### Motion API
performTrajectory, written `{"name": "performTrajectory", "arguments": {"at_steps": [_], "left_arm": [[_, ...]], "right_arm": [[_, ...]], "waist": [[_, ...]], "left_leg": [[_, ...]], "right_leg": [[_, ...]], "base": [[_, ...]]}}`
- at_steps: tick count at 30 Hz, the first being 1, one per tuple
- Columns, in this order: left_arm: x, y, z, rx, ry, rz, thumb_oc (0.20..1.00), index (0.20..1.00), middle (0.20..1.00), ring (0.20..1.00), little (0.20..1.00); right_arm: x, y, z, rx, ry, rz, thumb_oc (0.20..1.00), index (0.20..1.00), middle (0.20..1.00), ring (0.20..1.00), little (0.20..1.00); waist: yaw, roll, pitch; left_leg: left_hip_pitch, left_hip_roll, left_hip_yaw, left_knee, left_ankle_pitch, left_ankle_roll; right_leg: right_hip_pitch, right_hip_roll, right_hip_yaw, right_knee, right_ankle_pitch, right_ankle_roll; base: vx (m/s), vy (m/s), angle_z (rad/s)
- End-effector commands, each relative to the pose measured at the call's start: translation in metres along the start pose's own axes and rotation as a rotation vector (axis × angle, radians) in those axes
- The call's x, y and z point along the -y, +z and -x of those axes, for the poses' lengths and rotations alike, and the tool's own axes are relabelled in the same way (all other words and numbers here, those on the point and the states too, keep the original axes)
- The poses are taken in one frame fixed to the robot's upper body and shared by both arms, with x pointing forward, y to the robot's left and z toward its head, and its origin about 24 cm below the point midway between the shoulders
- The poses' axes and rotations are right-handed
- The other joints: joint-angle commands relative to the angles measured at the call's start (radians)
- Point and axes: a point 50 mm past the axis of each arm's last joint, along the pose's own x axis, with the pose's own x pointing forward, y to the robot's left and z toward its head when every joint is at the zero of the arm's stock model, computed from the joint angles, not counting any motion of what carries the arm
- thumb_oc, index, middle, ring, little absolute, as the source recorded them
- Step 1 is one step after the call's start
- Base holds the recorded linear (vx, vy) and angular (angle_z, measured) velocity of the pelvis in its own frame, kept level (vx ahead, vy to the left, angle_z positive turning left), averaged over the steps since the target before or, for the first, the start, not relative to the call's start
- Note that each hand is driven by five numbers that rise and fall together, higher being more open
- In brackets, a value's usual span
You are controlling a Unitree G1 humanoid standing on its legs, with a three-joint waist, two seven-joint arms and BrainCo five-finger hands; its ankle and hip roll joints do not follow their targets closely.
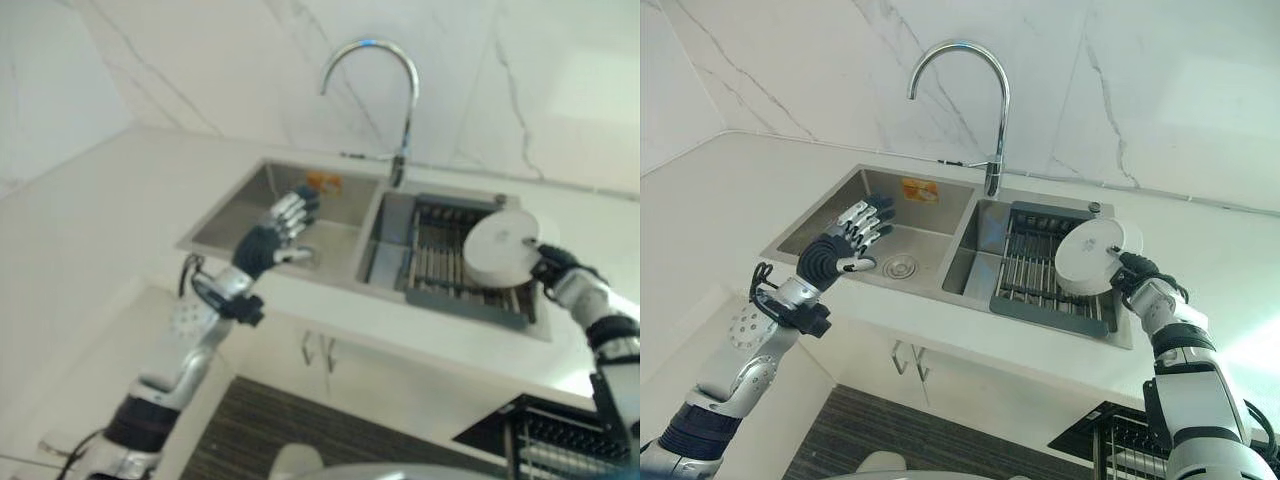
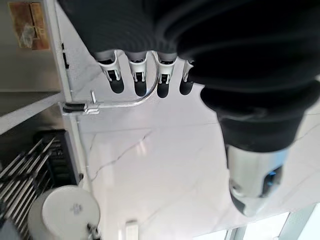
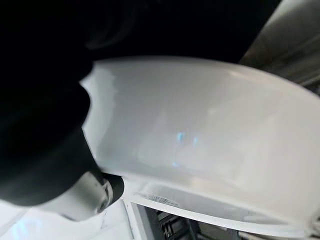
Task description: Place the dishes in the dishwasher.
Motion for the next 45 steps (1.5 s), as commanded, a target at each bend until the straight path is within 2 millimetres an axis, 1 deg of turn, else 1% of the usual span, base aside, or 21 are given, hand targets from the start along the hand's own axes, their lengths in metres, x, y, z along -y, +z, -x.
{"name": "performTrajectory", "arguments": {"at_steps": [1,6,9,10,11,17,19,21,23,24,26,28,30,33,35,36,37,39,41,43,45], "left_arm": [[0.003,0.022,-0.012,0.12,-0.035,-0.016,1.0,1.0,1.0,1.0,1.0],[0.005,0.019,-0.009,0.127,-0.035,-0.011,1.0,1.0,1.0,1.0,1.0],[0.004,0.019,0.002,0.139,-0.001,-0.011,1.0,1.0,1.0,1.0,1.0],[0.005,0.019,0.005,0.152,0.021,-0.013,1.0,1.0,1.0,1.0,1.0],[0.003,0.02,0.011,0.177,0.065,-0.026,1.0,1.0,1.0,1.0,1.0],[-0.003,0.018,0.027,0.16,0.149,-0.034,1.0,1.0,1.0,1.0,1.0],[-0.003,0.018,0.03,0.171,0.168,-0.015,1.0,1.0,1.0,1.0,1.0],[-0.003,0.019,0.034,0.198,0.193,-0.012,1.0,1.0,1.0,1.0,1.0],[-0.004,0.021,0.035,0.21,0.214,-0.02,1.0,1.0,1.0,1.0,1.0],[-0.004,0.023,0.033,0.222,0.215,-0.023,1.0,1.0,1.0,1.0,1.0],[-0.006,0.025,0.027,0.227,0.192,-0.029,1.0,1.0,1.0,1.0,1.0],[-0.006,0.027,0.017,0.225,0.146,-0.015,1.0,1.0,1.0,1.0,1.0],[-0.001,0.025,0.014,0.207,0.095,0.011,1.0,1.0,1.0,1.0,1.0],[0.007,0.026,0.015,0.178,0.037,0.034,1.0,1.0,1.0,1.0,1.0],[0.008,0.024,0.016,0.166,0.032,0.02,1.0,1.0,1.0,1.0,1.0],[0.007,0.026,0.018,0.172,0.044,0.008,1.0,1.0,1.0,1.0,1.0],[0.006,0.026,0.018,0.175,0.046,0.006,1.0,1.0,1.0,1.0,1.0],[0.007,0.029,0.016,0.218,0.055,-0.024,1.0,1.0,1.0,1.0,1.0],[0.011,0.03,0.007,0.235,0.069,-0.02,1.0,1.0,1.0,1.0,1.0],[0.013,0.031,0.001,0.225,0.063,-0.004,1.0,1.0,1.0,1.0,1.0],[0.016,0.033,0.0,0.21,0.034,-0.02,1.0,1.0,1.0,1.0,1.0]], "right_arm": [[-0.031,0.066,0.004,0.286,-0.003,0.029,0.2,0.2,0.2,0.2,0.2],[-0.048,0.095,0.02,0.515,0.0,0.03,0.2,0.2,0.2,0.2,0.2],[-0.06,0.119,0.051,0.768,0.016,-0.003,0.2,0.2,0.2,0.2,0.2],[-0.07,0.112,0.069,0.845,0.071,-0.055,0.2,0.2,0.2,0.2,0.2],[-0.085,0.097,0.106,1.025,0.168,-0.088,0.2,0.2,0.2,0.2,0.2],[-0.068,0.074,0.148,1.175,0.27,-0.225,0.2,0.2,0.2,0.2,0.2],[-0.063,0.07,0.153,1.172,0.283,-0.251,0.2,0.2,0.2,0.2,0.2],[-0.058,0.066,0.153,1.145,0.273,-0.267,0.2,0.2,0.2,0.2,0.2],[-0.055,0.065,0.151,1.124,0.253,-0.258,0.2,0.2,0.2,0.2,0.2],[-0.05,0.064,0.152,1.129,0.222,-0.258,0.2,0.2,0.2,0.2,0.2],[-0.045,0.064,0.157,1.16,0.184,-0.275,0.2,0.2,0.2,0.2,0.2],[-0.039,0.07,0.17,1.26,0.126,-0.299,0.2,0.2,0.2,0.2,0.2],[-0.031,0.073,0.18,1.321,0.099,-0.371,0.2,0.2,0.2,0.2,0.2],[-0.024,0.072,0.19,1.378,0.041,-0.355,0.2,0.2,0.2,0.2,0.2],[-0.023,0.068,0.188,1.36,0.033,-0.362,0.2,0.2,0.2,0.2,0.2],[-0.023,0.066,0.186,1.338,0.047,-0.384,0.2,0.2,0.2,0.2,0.2],[-0.023,0.066,0.185,1.337,0.046,-0.388,0.2,0.2,0.2,0.2,0.2],[-0.019,0.066,0.186,1.376,0.02,-0.438,0.2,0.2,0.2,0.2,0.2],[-0.022,0.07,0.196,1.483,-0.048,-0.432,0.2,0.2,0.2,0.2,0.2],[-0.026,0.072,0.199,1.49,-0.042,-0.456,0.2,0.2,0.2,0.2,0.2],[-0.03,0.07,0.204,1.499,-0.061,-0.411,0.2,0.2,0.2,0.2,0.2]], "waist": [[0.007,-0.006,0.0],[-0.007,0.0,0.006],[-0.027,0.006,0.007],[-0.041,0.011,0.012],[-0.072,0.016,0.026],[-0.115,0.027,0.031],[-0.121,0.027,0.035],[-0.121,0.013,0.047],[-0.123,-0.003,0.057],[-0.133,-0.01,0.071],[-0.167,-0.004,0.08],[-0.203,0.0,0.082],[-0.217,-0.002,0.086],[-0.21,-0.016,0.095],[-0.209,-0.025,0.104],[-0.199,-0.025,0.111],[-0.197,-0.021,0.114],[-0.179,0.021,0.124],[-0.156,0.029,0.119],[-0.137,0.012,0.101],[-0.149,0.0,0.088]], "left_leg": [[-0.025,0.051,0.078,0.054,-0.069,-0.034],[-0.018,0.052,0.082,0.054,-0.069,-0.034],[-0.019,0.051,0.082,0.054,-0.073,-0.032],[-0.021,0.052,0.08,0.054,-0.074,-0.029],[-0.016,0.05,0.081,0.054,-0.075,-0.022],[-0.013,0.065,0.107,0.054,-0.054,-0.028],[-0.026,0.059,0.086,0.054,-0.044,-0.029],[-0.013,0.016,0.024,0.054,-0.045,-0.025],[0.019,-0.025,0.02,0.054,-0.025,-0.016],[0.024,-0.05,0.033,0.054,-0.047,-0.001],[0.02,-0.026,0.084,0.054,-0.086,0.009],[0.025,-0.035,0.095,0.054,-0.125,0.023],[0.028,-0.083,0.075,0.054,-0.157,0.04],[0.019,-0.162,0.018,0.054,-0.192,0.064],[0.021,-0.181,0.018,0.054,-0.207,0.076],[0.011,-0.178,0.047,0.054,-0.199,0.093],[0.009,-0.172,0.052,0.054,-0.196,0.095],[-0.029,-0.125,0.092,0.054,-0.151,0.12],[-0.06,-0.108,0.131,0.054,-0.127,0.122],[-0.072,-0.119,0.142,0.054,-0.12,0.108],[-0.07,-0.119,0.144,0.054,-0.118,0.094]], "right_leg": [[0.042,-0.05,-0.037,0.033,-0.112,0.028],[0.044,-0.044,-0.03,0.033,-0.113,0.022],[0.033,-0.037,-0.018,0.033,-0.116,0.019],[0.025,-0.031,-0.007,0.033,-0.114,0.015],[0.013,-0.013,0.025,0.033,-0.116,0.009],[-0.003,0.018,0.065,0.033,-0.114,0.002],[-0.008,0.026,0.081,0.033,-0.11,0.0],[-0.022,0.033,0.125,0.033,-0.106,-0.005],[-0.031,0.027,0.151,0.033,-0.096,-0.004],[-0.041,0.019,0.159,0.033,-0.077,0.001],[-0.057,-0.002,0.151,0.033,-0.055,0.023],[-0.08,-0.035,0.173,0.033,-0.027,0.062],[-0.115,-0.072,0.185,0.033,0.015,0.092],[-0.174,-0.127,0.204,0.033,0.092,0.1],[-0.199,-0.132,0.182,0.033,0.138,0.106],[-0.172,-0.124,0.101,0.033,0.159,0.102],[-0.16,-0.117,0.088,0.033,0.155,0.099],[-0.055,-0.045,-0.009,0.033,0.118,0.059],[0.021,-0.049,-0.046,0.033,0.071,0.04],[0.039,-0.089,-0.03,0.033,0.003,0.044],[0.006,-0.091,0.041,0.033,-0.04,0.058]], "base": [[0.0,0.0,0.0],[0.04,-0.004,-0.01],[0.05,-0.038,-0.01],[0.01,-0.138,-0.01],[0.01,-0.15,-0.05],[0.02,-0.071,-0.25],[-0.04,0.038,-0.17],[-0.11,0.099,-0.1],[-0.14,0.15,-0.22],[-0.22,0.238,-0.29],[-0.25,0.378,-0.37],[-0.19,0.43,0.03],[-0.1,0.378,0.13],[-0.13,0.398,-0.14],[-0.17,0.247,-0.4],[-0.19,0.172,-0.75],[-0.39,0.263,-1.03],[-0.36,0.17,-0.91],[-0.26,-0.03,-0.67],[-0.11,-0.169,-1.16],[-0.04,-0.261,-1.47]]}}
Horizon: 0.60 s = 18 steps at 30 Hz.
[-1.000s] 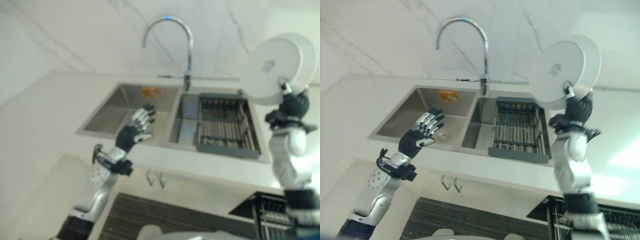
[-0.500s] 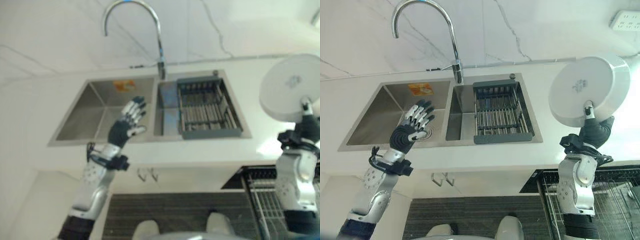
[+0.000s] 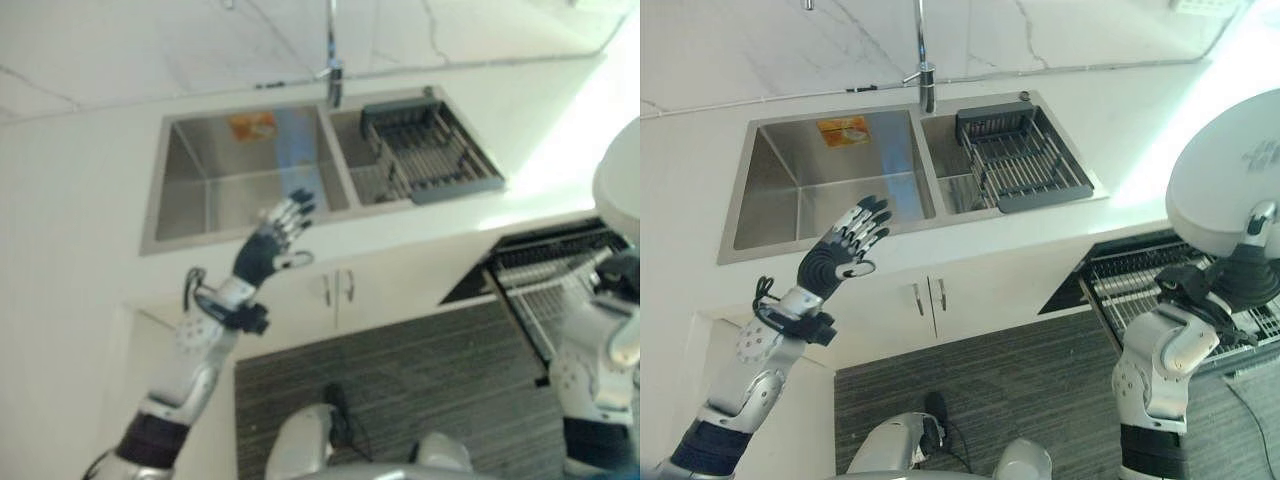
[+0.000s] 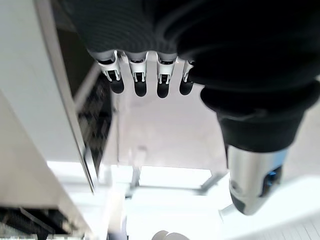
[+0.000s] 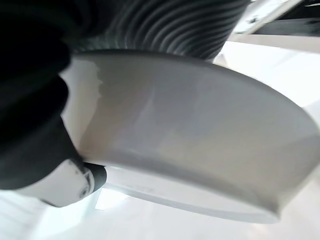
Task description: Place the dishes in the dishwasher.
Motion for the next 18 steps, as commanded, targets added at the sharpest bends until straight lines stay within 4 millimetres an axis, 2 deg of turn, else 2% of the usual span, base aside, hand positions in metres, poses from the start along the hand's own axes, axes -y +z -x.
{"name": "performTrajectory", "arguments": {"at_steps": [1,3,5,6,9,14,16,18], "left_arm": [[0.013,0.018,0.0,0.091,-0.034,0.002,1.0,1.0,1.0,1.0,1.0],[0.013,0.02,0.001,0.098,-0.029,-0.002,1.0,1.0,1.0,1.0,1.0],[0.015,0.02,0.002,0.105,-0.019,-0.004,1.0,1.0,1.0,1.0,1.0],[0.015,0.018,0.002,0.108,-0.009,-0.004,1.0,1.0,1.0,1.0,1.0],[0.019,0.018,0.003,0.11,-0.019,0.007,1.0,1.0,1.0,1.0,1.0],[0.023,0.016,0.003,0.126,-0.024,0.012,1.0,1.0,1.0,1.0,1.0],[0.023,0.016,0.004,0.131,-0.02,0.009,1.0,1.0,1.0,1.0,1.0],[0.02,0.013,0.011,0.128,0.001,0.003,1.0,1.0,1.0,1.0,1.0]], "right_arm": [[-0.005,0.03,-0.005,0.196,0.061,0.045,0.2,0.2,0.2,0.2,0.2],[-0.009,0.027,-0.004,0.167,0.099,0.032,0.2,0.2,0.2,0.2,0.2],[-0.014,0.023,-0.002,0.137,0.129,0.021,0.2,0.2,0.2,0.2,0.2],[-0.01,0.021,0.001,0.11,0.155,0.02,0.2,0.2,0.2,0.2,0.2],[-0.01,0.019,0.002,0.062,0.198,0.026,0.2,0.2,0.2,0.2,0.2],[-0.023,0.007,0.008,-0.064,0.253,-0.02,0.2,0.2,0.2,0.2,0.2],[-0.029,-0.001,0.015,-0.136,0.289,-0.025,0.2,0.2,0.2,0.2,0.2],[-0.03,-0.009,0.023,-0.199,0.348,-0.013,0.2,0.2,0.2,0.2,0.2]], "waist": [[-0.05,0.031,-0.065],[-0.048,0.027,-0.069],[-0.058,0.023,-0.069],[-0.073,0.023,-0.07],[-0.091,0.02,-0.068],[-0.099,0.02,-0.05],[-0.097,0.011,-0.04],[-0.09,-0.013,-0.022]], "left_leg": [[0.193,0.058,-0.071,-0.268,-0.035,-0.093],[0.199,0.079,-0.047,-0.268,-0.034,-0.107],[0.212,0.105,-0.024,-0.268,-0.035,-0.114],[0.216,0.121,-0.015,-0.268,-0.033,-0.118],[0.222,0.164,-0.004,-0.268,-0.018,-0.132],[0.217,0.251,0.001,-0.268,0.044,-0.178],[0.242,0.245,-0.004,-0.268,0.067,-0.184],[0.284,0.201,0.027,-0.268,0.11,-0.176]], "right_leg": [[-0.092,0.047,0.059,-0.121,0.047,0.032],[-0.11,0.026,0.044,-0.121,0.06,0.046],[-0.123,0.045,0.06,-0.121,0.049,0.053],[-0.134,0.065,0.071,-0.121,0.038,0.051],[-0.146,0.111,0.093,-0.121,0.021,0.029],[-0.157,0.182,0.101,-0.121,0.006,-0.014],[-0.163,0.2,0.122,-0.121,0.009,-0.033],[-0.155,0.197,0.141,-0.121,0.016,-0.053]], "base": [[-0.04,-0.297,-1.23],[-0.04,-0.246,-1.15],[-0.02,-0.267,-0.65],[-0.02,-0.318,-0.28],[0.01,-0.308,-0.36],[0.03,-0.34,0.39],[0.11,-0.352,0.0],[0.18,-0.318,-0.36]]}}
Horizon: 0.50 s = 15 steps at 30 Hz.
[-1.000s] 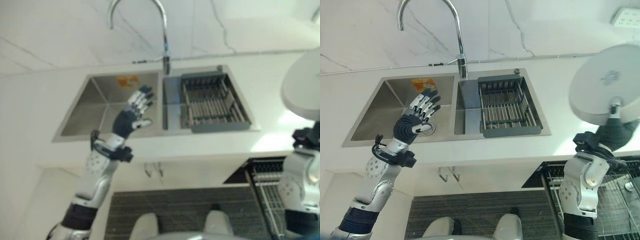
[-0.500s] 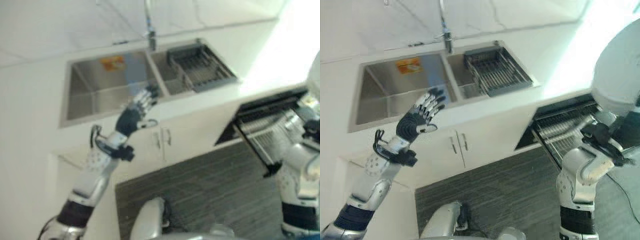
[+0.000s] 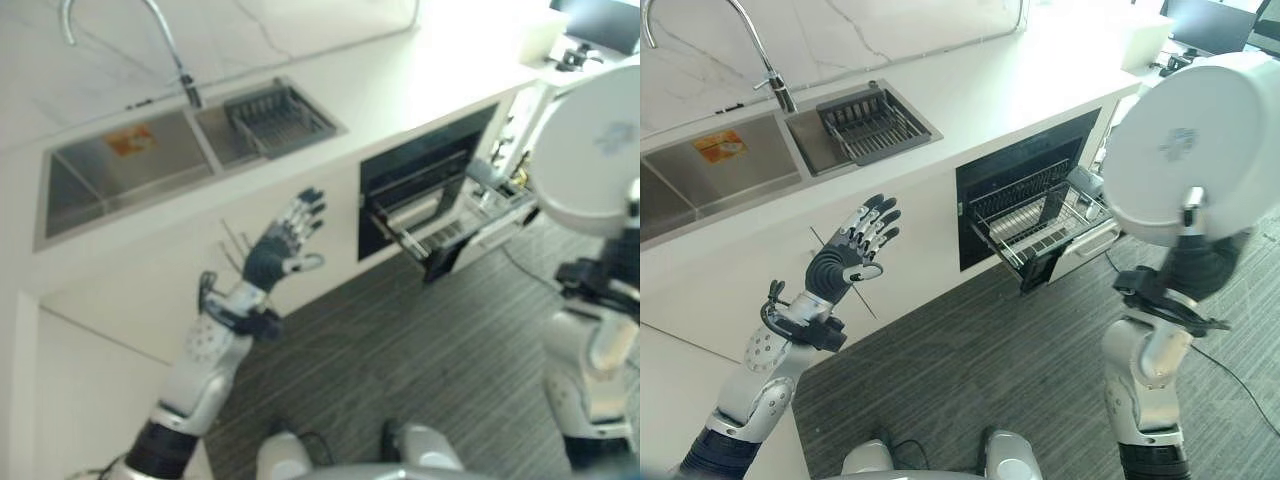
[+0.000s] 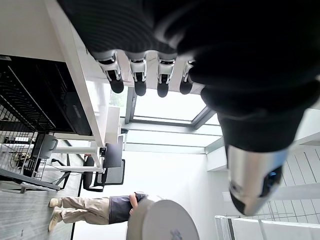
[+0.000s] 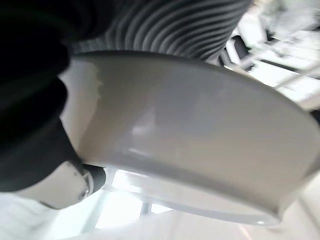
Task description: Place the dishes in the dishwasher.
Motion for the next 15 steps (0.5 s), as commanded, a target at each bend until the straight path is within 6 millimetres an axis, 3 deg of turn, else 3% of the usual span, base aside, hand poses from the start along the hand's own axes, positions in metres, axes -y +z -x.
{"name": "performTrajectory", "arguments": {"at_steps": [1,2,3,6,8,9,11,15], "left_arm": [[0.003,0.024,0.0,0.136,-0.042,-0.088,1.0,1.0,1.0,1.0,1.0],[0.001,0.022,0.002,0.128,-0.035,-0.085,1.0,1.0,1.0,1.0,1.0],[0.0,0.021,0.004,0.121,-0.03,-0.087,1.0,1.0,1.0,1.0,1.0],[0.003,0.018,0.003,0.104,-0.03,-0.087,1.0,1.0,1.0,1.0,1.0],[0.008,0.016,-0.001,0.106,-0.048,-0.086,1.0,1.0,1.0,1.0,1.0],[0.01,0.016,-0.003,0.111,-0.047,-0.089,1.0,1.0,1.0,1.0,1.0],[0.009,0.016,-0.003,0.112,-0.025,-0.096,1.0,1.0,1.0,1.0,1.0],[0.009,0.021,-0.005,0.129,-0.032,-0.115,1.0,1.0,1.0,1.0,1.0]], "right_arm": [[-0.012,0.018,-0.013,0.108,0.108,-0.046,0.2,0.2,0.2,0.2,0.2],[-0.012,0.012,-0.011,0.085,0.112,-0.048,0.2,0.2,0.2,0.2,0.2],[-0.014,0.01,-0.009,0.069,0.119,-0.052,0.2,0.2,0.2,0.2,0.2],[-0.019,0.005,-0.004,0.05,0.125,-0.039,0.2,0.2,0.2,0.2,0.2],[-0.019,0.002,-0.002,0.035,0.12,-0.043,0.2,0.2,0.2,0.2,0.2],[-0.023,0.0,-0.003,0.025,0.138,-0.048,0.2,0.2,0.2,0.2,0.2],[-0.025,-0.001,-0.001,0.012,0.161,-0.038,0.2,0.2,0.2,0.2,0.2],[-0.025,-0.002,0.003,-0.012,0.143,-0.038,0.2,0.2,0.2,0.2,0.2]], "waist": [[0.008,-0.039,0.041],[0.021,-0.032,0.054],[0.029,-0.019,0.059],[0.042,0.034,0.065],[0.061,0.055,0.069],[0.067,0.061,0.066],[0.074,0.063,0.049],[0.082,0.038,0.02]], "left_leg": [[0.071,-0.087,0.043,0.138,0.095,-0.044],[0.038,-0.127,0.03,0.137,0.069,-0.027],[0.011,-0.134,0.024,0.137,0.06,-0.021],[-0.109,-0.106,0.036,0.137,0.08,-0.023],[-0.193,-0.09,0.042,0.137,0.122,-0.032],[-0.206,-0.098,0.042,0.137,0.115,-0.024],[-0.2,-0.111,0.044,0.137,0.099,-0.003],[-0.174,-0.133,0.05,0.137,0.061,0.033]], "right_leg": [[0.084,-0.092,0.094,-0.114,0.098,0.093],[0.099,-0.088,0.092,-0.114,0.093,0.099],[0.106,-0.078,0.088,-0.114,0.087,0.104],[0.148,-0.037,0.061,-0.114,0.047,0.113],[0.208,-0.007,0.057,-0.114,0.002,0.104],[0.225,0.006,0.067,-0.114,-0.018,0.103],[0.251,0.002,0.078,-0.114,-0.036,0.114],[0.272,-0.032,0.07,-0.114,-0.034,0.136]], "base": [[0.2,-0.179,-0.45],[0.22,-0.11,-0.2],[0.22,0.002,0.06],[0.24,0.075,0.29],[0.34,0.14,0.3],[0.37,0.21,0.18],[0.35,0.232,-0.35],[0.23,0.17,-0.57]]}}
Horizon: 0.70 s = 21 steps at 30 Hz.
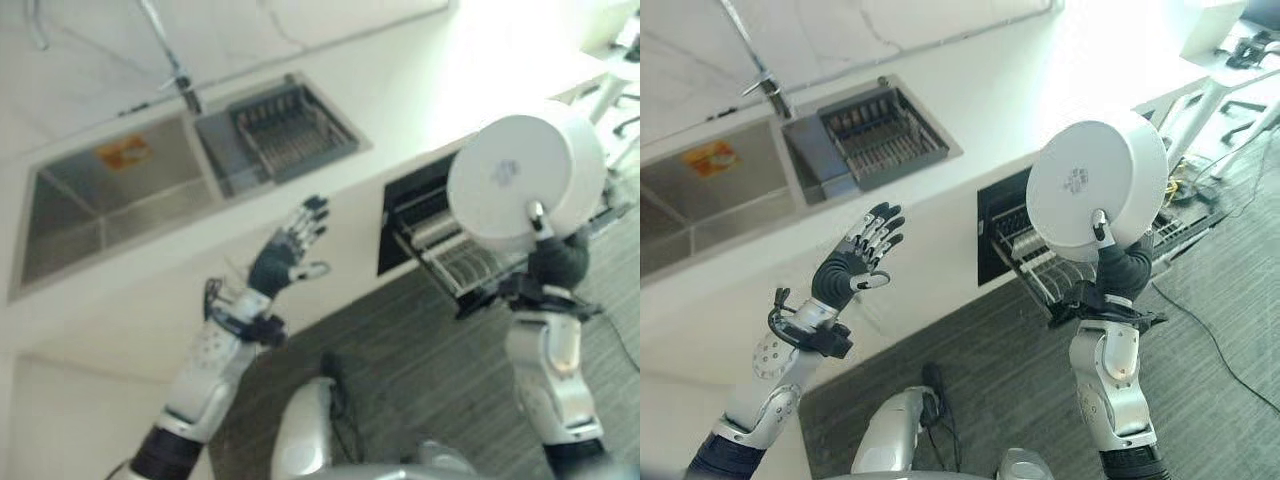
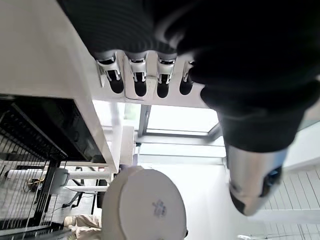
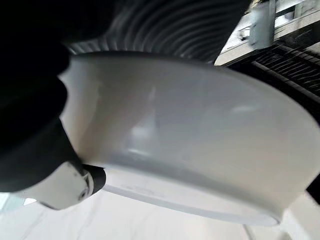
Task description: Place the dishes in the dishwasher.
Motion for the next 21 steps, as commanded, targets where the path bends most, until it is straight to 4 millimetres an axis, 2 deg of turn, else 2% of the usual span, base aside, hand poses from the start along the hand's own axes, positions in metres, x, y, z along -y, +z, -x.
{"name": "performTrajectory", "arguments": {"at_steps": [1,7,11,13,15,19,21], "left_arm": [[0.009,0.023,-0.007,0.128,-0.046,-0.07,1.0,1.0,1.0,1.0,1.0],[0.013,0.028,-0.013,0.156,-0.079,-0.079,1.0,1.0,1.0,1.0,1.0],[0.016,0.032,-0.017,0.18,-0.099,-0.1,1.0,1.0,1.0,1.0,1.0],[0.018,0.037,-0.02,0.204,-0.114,-0.141,1.0,1.0,1.0,1.0,1.0],[0.016,0.041,-0.022,0.212,-0.119,-0.142,1.0,1.0,1.0,1.0,1.0],[0.021,0.04,-0.022,0.213,-0.132,-0.141,1.0,1.0,1.0,1.0,1.0],[0.022,0.039,-0.021,0.21,-0.127,-0.143,1.0,1.0,1.0,1.0,1.0]], "right_arm": [[-0.015,0.023,-0.014,0.164,0.043,-0.024,0.2,0.2,0.2,0.2,0.2],[-0.021,0.026,-0.02,0.193,0.05,-0.013,0.2,0.2,0.2,0.2,0.2],[-0.019,0.03,-0.022,0.202,0.055,-0.021,0.2,0.2,0.2,0.2,0.2],[-0.02,0.031,-0.023,0.206,0.066,-0.028,0.2,0.2,0.2,0.2,0.2],[-0.019,0.033,-0.023,0.205,0.078,-0.026,0.2,0.2,0.2,0.2,0.2],[-0.019,0.035,-0.025,0.212,0.069,-0.031,0.2,0.2,0.2,0.2,0.2],[-0.019,0.034,-0.025,0.205,0.07,-0.036,0.2,0.2,0.2,0.2,0.2]], "waist": [[0.018,0.004,-0.077],[0.044,-0.026,-0.109],[0.033,-0.045,-0.115],[0.021,-0.041,-0.111],[0.025,-0.054,-0.109],[0.029,-0.066,-0.107],[0.025,-0.066,-0.106]], "left_leg": [[0.059,0.051,-0.062,-0.093,-0.071,-0.143],[0.066,0.015,-0.089,-0.093,-0.095,-0.119],[0.076,-0.01,-0.108,-0.093,-0.117,-0.097],[0.095,-0.018,-0.154,-0.093,-0.134,-0.091],[0.098,-0.015,-0.157,-0.093,-0.129,-0.096],[0.075,-0.01,-0.145,-0.093,-0.117,-0.1],[0.072,-0.015,-0.159,-0.093,-0.118,-0.096]], "right_leg": [[-0.094,0.018,-0.026,-0.03,0.069,0.058],[-0.085,-0.021,-0.057,-0.03,0.086,0.076],[-0.08,-0.01,-0.059,-0.03,0.199,0.093],[-0.093,0.018,-0.044,-0.03,0.236,0.09],[-0.106,0.012,-0.046,-0.03,0.183,0.08],[-0.119,0.007,-0.019,-0.03,0.146,0.074],[-0.123,0.021,0.009,-0.03,0.153,0.074]], "base": [[0.18,0.168,0.05],[0.12,0.175,0.11],[0.09,0.153,0.03],[0.12,0.095,0.05],[0.05,-0.053,0.0],[0.0,-0.075,-0.16],[0.03,-0.043,-0.31]]}}
